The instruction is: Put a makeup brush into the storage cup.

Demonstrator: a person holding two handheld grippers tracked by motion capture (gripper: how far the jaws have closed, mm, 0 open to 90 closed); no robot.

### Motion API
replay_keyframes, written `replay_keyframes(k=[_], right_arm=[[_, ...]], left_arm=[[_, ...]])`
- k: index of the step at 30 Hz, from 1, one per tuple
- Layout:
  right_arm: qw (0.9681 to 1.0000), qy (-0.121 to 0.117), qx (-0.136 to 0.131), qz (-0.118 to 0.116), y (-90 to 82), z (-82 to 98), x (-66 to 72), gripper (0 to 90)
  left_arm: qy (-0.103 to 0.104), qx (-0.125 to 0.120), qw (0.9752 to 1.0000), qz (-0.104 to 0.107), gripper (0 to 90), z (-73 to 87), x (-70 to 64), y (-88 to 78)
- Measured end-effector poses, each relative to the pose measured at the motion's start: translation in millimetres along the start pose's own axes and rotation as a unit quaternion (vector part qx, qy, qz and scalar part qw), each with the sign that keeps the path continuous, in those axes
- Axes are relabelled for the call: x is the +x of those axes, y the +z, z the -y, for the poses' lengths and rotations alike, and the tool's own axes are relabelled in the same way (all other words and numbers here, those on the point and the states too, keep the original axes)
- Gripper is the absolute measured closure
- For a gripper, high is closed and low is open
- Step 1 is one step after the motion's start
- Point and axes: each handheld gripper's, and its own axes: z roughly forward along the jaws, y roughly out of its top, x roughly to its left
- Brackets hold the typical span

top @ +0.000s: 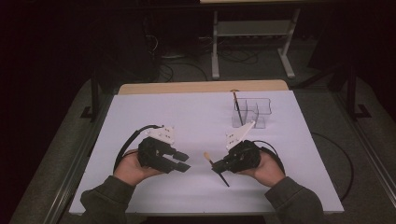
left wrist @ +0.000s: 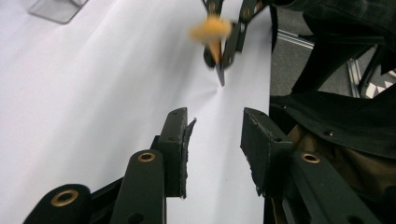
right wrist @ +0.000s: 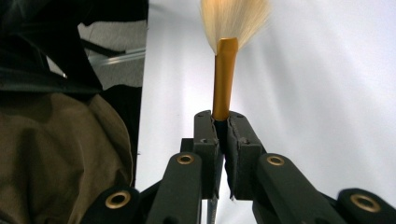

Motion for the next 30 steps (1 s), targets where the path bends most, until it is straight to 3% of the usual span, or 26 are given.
replay_keyframes(k=[11,30], right_arm=[[0.9990,0.036,-0.022,0.017,-16.1,8.1,-17.6,83.1],[0.9976,0.052,-0.033,0.033,-36.8,4.8,-36.2,83.1]], left_arm=[[-0.023,-0.015,0.9994,-0.021,57.2,22.2,8.9,-10.2],[-0.051,-0.029,0.9966,-0.058,48.0,54.8,16.8,-15.5]])
